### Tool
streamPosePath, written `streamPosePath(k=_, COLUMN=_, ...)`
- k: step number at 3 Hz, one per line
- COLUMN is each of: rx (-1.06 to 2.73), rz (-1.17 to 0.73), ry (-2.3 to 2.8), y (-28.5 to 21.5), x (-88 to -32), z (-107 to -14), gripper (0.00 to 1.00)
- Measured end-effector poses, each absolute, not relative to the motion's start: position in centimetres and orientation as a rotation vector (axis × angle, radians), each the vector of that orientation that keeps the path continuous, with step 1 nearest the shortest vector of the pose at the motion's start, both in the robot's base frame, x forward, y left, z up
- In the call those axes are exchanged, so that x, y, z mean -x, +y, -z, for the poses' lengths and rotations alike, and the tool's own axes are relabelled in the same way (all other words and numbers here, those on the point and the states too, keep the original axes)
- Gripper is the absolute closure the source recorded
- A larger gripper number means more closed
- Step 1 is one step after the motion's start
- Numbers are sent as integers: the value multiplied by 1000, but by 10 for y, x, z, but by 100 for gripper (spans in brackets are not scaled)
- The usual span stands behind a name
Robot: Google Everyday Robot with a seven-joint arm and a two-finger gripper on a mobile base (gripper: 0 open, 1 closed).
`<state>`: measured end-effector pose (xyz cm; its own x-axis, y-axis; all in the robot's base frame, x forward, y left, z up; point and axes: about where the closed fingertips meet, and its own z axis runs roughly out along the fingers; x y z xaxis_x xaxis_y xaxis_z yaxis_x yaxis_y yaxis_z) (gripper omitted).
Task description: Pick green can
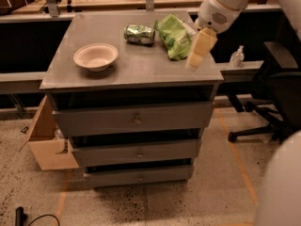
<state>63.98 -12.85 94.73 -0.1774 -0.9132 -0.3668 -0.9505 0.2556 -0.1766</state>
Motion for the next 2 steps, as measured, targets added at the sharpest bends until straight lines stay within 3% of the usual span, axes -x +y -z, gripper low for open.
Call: streamPosePath(k=2, rx=1390, rz=-222, ry=1997, y=-74, x=-757, z=-962, gripper=0)
